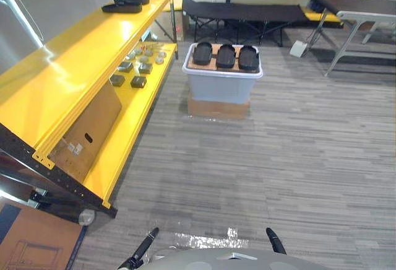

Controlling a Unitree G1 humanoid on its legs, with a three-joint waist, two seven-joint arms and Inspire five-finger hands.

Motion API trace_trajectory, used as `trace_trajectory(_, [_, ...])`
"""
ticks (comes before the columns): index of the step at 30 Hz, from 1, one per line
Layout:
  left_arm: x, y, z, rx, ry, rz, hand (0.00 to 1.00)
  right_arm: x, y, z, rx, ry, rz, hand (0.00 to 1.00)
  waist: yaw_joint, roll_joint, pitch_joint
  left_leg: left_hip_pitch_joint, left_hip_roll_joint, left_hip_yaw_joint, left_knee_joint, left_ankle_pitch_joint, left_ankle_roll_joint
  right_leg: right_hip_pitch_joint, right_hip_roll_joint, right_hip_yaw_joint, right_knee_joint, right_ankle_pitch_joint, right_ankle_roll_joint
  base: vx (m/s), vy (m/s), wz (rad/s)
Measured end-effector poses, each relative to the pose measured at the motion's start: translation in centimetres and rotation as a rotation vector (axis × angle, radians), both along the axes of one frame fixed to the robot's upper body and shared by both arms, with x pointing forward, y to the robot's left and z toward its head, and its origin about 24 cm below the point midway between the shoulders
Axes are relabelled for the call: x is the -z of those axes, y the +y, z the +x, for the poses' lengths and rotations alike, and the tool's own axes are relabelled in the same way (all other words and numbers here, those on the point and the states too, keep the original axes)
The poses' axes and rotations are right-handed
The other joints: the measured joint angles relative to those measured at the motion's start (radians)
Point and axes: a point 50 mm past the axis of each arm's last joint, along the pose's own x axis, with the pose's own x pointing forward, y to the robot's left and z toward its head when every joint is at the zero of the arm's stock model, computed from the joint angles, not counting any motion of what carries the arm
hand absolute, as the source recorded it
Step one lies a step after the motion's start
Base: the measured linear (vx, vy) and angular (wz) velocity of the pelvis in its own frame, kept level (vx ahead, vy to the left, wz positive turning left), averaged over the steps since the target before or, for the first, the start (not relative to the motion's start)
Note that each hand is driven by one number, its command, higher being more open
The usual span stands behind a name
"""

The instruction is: Walk over and take three plastic housings, then place them on the shelf

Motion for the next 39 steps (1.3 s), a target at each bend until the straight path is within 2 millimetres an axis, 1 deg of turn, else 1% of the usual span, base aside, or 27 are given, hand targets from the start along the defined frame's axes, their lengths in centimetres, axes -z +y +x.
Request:
trace_trajectory(1, [0.0,0.0,0.0,0.000,-0.009,0.003,1.00,0.0,-0.1,0.1,0.003,-0.023,-0.020,1.00,-0.001,-0.001,0.003,0.021,-0.009,-0.002,-0.043,0.023,-0.002,0.005,0.001,-0.005,-0.008,0.001,0.001,0.04,0.009,0.04])
trace_trajectory(2, [0.0,0.0,0.1,0.000,-0.014,0.004,1.00,-0.1,-0.2,0.3,0.000,-0.035,-0.029,1.00,-0.001,-0.001,0.003,0.032,-0.012,-0.001,-0.059,0.031,-0.004,0.007,0.002,-0.004,-0.011,0.001,0.002,0.05,0.013,0.00])
trace_trajectory(3, [-0.1,0.0,0.6,0.012,-0.039,0.008,1.00,-0.2,-0.3,0.9,-0.008,-0.070,-0.048,1.00,-0.001,-0.001,0.002,0.043,-0.015,0.001,-0.086,0.042,-0.005,0.007,0.004,-0.003,-0.012,0.002,0.003,0.03,0.012,-0.05])
trace_trajectory(4, [-0.3,0.0,1.5,0.048,-0.079,0.012,1.00,-0.4,-0.3,2.1,-0.045,-0.115,-0.067,1.00,-0.004,-0.003,0.003,0.049,-0.018,0.001,-0.103,0.050,-0.007,0.006,0.006,-0.002,-0.013,0.003,0.004,0.00,0.000,0.00])
trace_trajectory(5, [-0.4,0.0,1.9,0.068,-0.106,0.009,1.00,-0.5,-0.3,2.5,-0.065,-0.130,-0.078,1.00,-0.006,-0.005,0.004,0.049,-0.019,0.001,-0.105,0.052,-0.007,0.005,0.006,-0.002,-0.013,0.003,0.004,0.00,0.000,0.00])
trace_trajectory(7, [-1.1,-0.3,4.1,0.130,-0.207,0.008,1.00,-1.2,-0.3,5.1,-0.139,-0.231,-0.101,1.00,-0.015,-0.011,0.007,0.048,-0.023,0.003,-0.119,0.058,-0.006,0.002,0.007,0.000,-0.030,0.015,0.006,-0.02,0.020,-0.06])
trace_trajectory(8, [-1.3,-0.5,4.8,0.142,-0.233,0.009,1.00,-1.4,-0.2,5.8,-0.174,-0.261,-0.112,1.00,-0.016,-0.011,0.007,0.048,-0.025,0.003,-0.124,0.062,-0.005,0.000,0.007,0.001,-0.033,0.019,0.007,-0.03,0.035,-0.07])
trace_trajectory(9, [-1.8,-0.7,6.2,0.159,-0.290,0.010,1.00,-1.9,-0.1,7.5,-0.228,-0.320,-0.132,1.00,-0.018,-0.012,0.011,0.046,-0.028,0.005,-0.128,0.065,-0.003,-0.005,0.007,0.007,-0.037,0.025,0.008,-0.04,0.036,-0.07])
trace_trajectory(10, [-2.0,-1.0,7.1,0.162,-0.318,0.002,1.00,-2.2,0.0,8.2,-0.251,-0.347,-0.140,1.00,-0.018,-0.012,0.017,0.046,-0.030,0.009,-0.128,0.065,-0.003,-0.005,0.006,0.011,-0.039,0.028,0.008,-0.04,0.045,-0.11])
trace_trajectory(11, [-2.5,-1.7,8.5,0.181,-0.368,-0.018,1.00,-2.6,0.2,9.6,-0.277,-0.395,-0.145,1.00,-0.017,-0.012,0.024,0.047,-0.032,0.014,-0.128,0.065,-0.003,-0.005,0.005,0.016,-0.044,0.034,0.009,-0.05,0.044,-0.12])
trace_trajectory(12, [-2.8,-2.4,9.4,0.206,-0.397,-0.030,1.00,-2.9,0.5,10.5,-0.294,-0.428,-0.148,1.00,-0.017,-0.014,0.028,0.047,-0.034,0.016,-0.128,0.066,-0.002,-0.006,0.004,0.019,-0.045,0.036,0.011,-0.04,0.041,-0.08])
trace_trajectory(15, [-3.4,-3.3,11.0,0.262,-0.445,-0.055,1.00,-3.4,1.3,12.1,-0.357,-0.485,-0.160,1.00,-0.019,-0.016,0.030,0.047,-0.035,0.018,-0.128,0.066,-0.002,-0.013,0.003,0.021,-0.045,0.036,0.011,-0.01,0.010,-0.01])
trace_trajectory(18, [-3.5,-3.6,11.2,0.272,-0.452,-0.060,1.00,-3.5,1.5,12.3,-0.367,-0.491,-0.157,1.00,-0.021,-0.012,0.034,0.047,-0.034,0.019,-0.128,0.066,-0.002,-0.014,0.004,0.021,-0.045,0.036,0.011,0.00,0.000,0.00])
trace_trajectory(22, [-3.1,-3.7,10.4,0.269,-0.423,-0.052,1.00,-3.3,1.7,12.0,-0.360,-0.481,-0.134,1.00,-0.030,-0.005,0.044,0.047,-0.032,0.020,-0.127,0.066,-0.002,-0.010,0.006,0.021,-0.045,0.036,0.011,0.00,0.000,0.00])
trace_trajectory(26, [-2.8,-3.7,9.4,0.209,-0.407,-0.061,1.00,-3.2,2.1,11.6,-0.322,-0.480,-0.106,1.00,-0.041,-0.005,0.046,0.048,-0.033,0.020,-0.127,0.067,-0.001,-0.009,0.005,0.022,-0.042,0.036,0.011,-0.01,0.004,0.00])
trace_trajectory(28, [-2.7,-3.6,8.9,0.202,-0.399,-0.058,1.00,-3.1,2.0,11.4,-0.316,-0.475,-0.120,1.00,-0.041,-0.005,0.047,0.049,-0.033,0.023,-0.127,0.068,0.001,-0.014,0.006,0.028,-0.033,0.036,0.011,-0.04,0.014,-0.04])
trace_trajectory(32, [-3.0,-3.6,8.6,0.211,-0.430,-0.042,1.00,-3.5,1.7,11.7,-0.292,-0.491,-0.181,1.00,-0.038,-0.006,0.051,0.048,-0.036,0.038,-0.127,0.067,0.002,-0.033,0.001,0.050,-0.025,0.036,0.011,-0.06,0.029,-0.13])
trace_trajectory(34, [-3.3,-3.6,8.7,0.209,-0.455,-0.037,1.00,-4.2,1.5,12.5,-0.283,-0.531,-0.218,1.00,-0.040,-0.009,0.058,0.028,-0.039,0.044,-0.116,0.059,0.012,-0.089,-0.022,0.060,0.059,0.002,0.011,-0.04,0.054,-0.16])
trace_trajectory(35, [-3.7,-3.5,9.4,0.214,-0.484,-0.033,1.00,-4.8,1.4,13.4,-0.276,-0.574,-0.242,1.00,-0.043,-0.021,0.067,-0.003,-0.048,0.049,-0.085,0.031,0.016,-0.175,-0.061,0.079,0.198,-0.051,0.019,-0.05,0.057,-0.19])
trace_trajectory(36, [-4.2,-3.5,10.4,0.219,-0.523,-0.025,1.00,-5.5,1.2,14.4,-0.273,-0.615,-0.265,1.00,-0.043,-0.027,0.094,-0.033,-0.052,0.053,-0.045,0.012,0.032,-0.262,-0.099,0.096,0.357,-0.068,0.019,-0.05,0.055,-0.16])
trace_trajectory(37, [-4.5,-3.5,10.9,0.223,-0.538,-0.020,1.00,-5.8,1.1,14.8,-0.269,-0.629,-0.274,1.00,-0.045,-0.028,0.108,-0.043,-0.051,0.054,-0.025,0.005,0.035,-0.304,-0.114,0.100,0.432,-0.065,0.022,-0.07,0.042,-0.09])
trace_trajectory(38, [-5.0,-3.4,11.8,0.232,-0.571,-0.011,1.00,-6.0,1.2,15.1,-0.256,-0.645,-0.282,1.00,-0.046,-0.037,0.145,-0.041,-0.047,0.057,0.009,-0.006,0.044,-0.354,-0.139,0.109,0.533,-0.061,0.026,-0.05,0.033,-0.01])
trace_trajectory(39, [-5.2,-3.6,12.1,0.239,-0.583,-0.007,1.00,-5.7,1.4,14.6,-0.232,-0.636,-0.267,1.00,-0.045,-0.043,0.158,-0.038,-0.039,0.056,0.035,-0.024,0.051,-0.349,-0.141,0.105,0.511,-0.077,0.011,0.00,0.000,0.00])
